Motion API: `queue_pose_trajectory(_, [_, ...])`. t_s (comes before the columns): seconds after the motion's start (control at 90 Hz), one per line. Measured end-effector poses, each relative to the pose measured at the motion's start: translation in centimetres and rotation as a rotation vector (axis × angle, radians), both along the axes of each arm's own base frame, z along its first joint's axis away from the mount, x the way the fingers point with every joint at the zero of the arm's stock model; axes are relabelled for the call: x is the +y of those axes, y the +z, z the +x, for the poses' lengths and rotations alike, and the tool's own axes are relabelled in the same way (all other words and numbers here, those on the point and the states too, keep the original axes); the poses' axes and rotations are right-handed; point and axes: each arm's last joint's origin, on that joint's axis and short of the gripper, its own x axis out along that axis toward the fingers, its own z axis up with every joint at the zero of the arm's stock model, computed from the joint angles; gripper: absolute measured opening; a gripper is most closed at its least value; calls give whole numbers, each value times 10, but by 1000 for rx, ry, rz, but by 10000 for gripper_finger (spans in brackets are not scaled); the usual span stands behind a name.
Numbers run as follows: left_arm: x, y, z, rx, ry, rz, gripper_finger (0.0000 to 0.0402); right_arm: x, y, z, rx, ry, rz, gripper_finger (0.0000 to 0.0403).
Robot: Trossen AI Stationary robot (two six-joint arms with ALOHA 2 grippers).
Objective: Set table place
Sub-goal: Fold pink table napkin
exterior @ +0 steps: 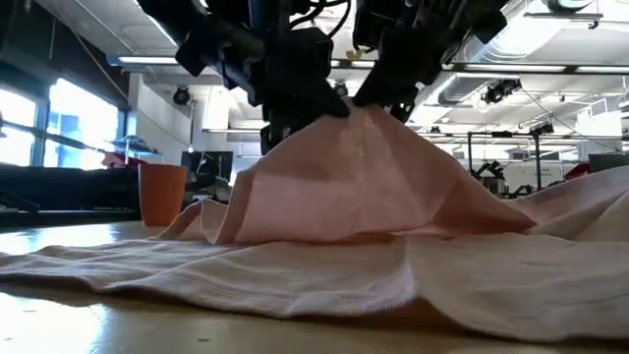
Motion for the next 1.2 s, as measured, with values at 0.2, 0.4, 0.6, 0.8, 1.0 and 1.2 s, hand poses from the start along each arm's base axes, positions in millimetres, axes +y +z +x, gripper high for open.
queue_pose_trajectory(0.2, [1, 25, 4, 40, -18, 70, 1, 0, 8, 3, -16, -6, -3, 0])
queue_pose_trajectory(0.4, [11, 41, -1, 146, -41, 218, 0, -6, 15, 4, 25, -40, 17, 7])
queue_pose_trajectory(0.6, [24, 55, -4, 184, -17, 295, 0, -27, 13, -8, 191, 0, 134, 32])
queue_pose_trajectory(0.8, [54, 82, -12, 269, 147, 534, 0, -35, 24, -30, 280, -75, 83, 34])
queue_pose_trajectory(1.0, [112, 96, -22, 363, 228, 865, 0, -30, 50, -52, 248, -258, -18, 34])
queue_pose_trajectory(1.2, [177, 77, -42, 483, 210, 994, 0, -12, 57, -57, 228, -428, -6, 34])
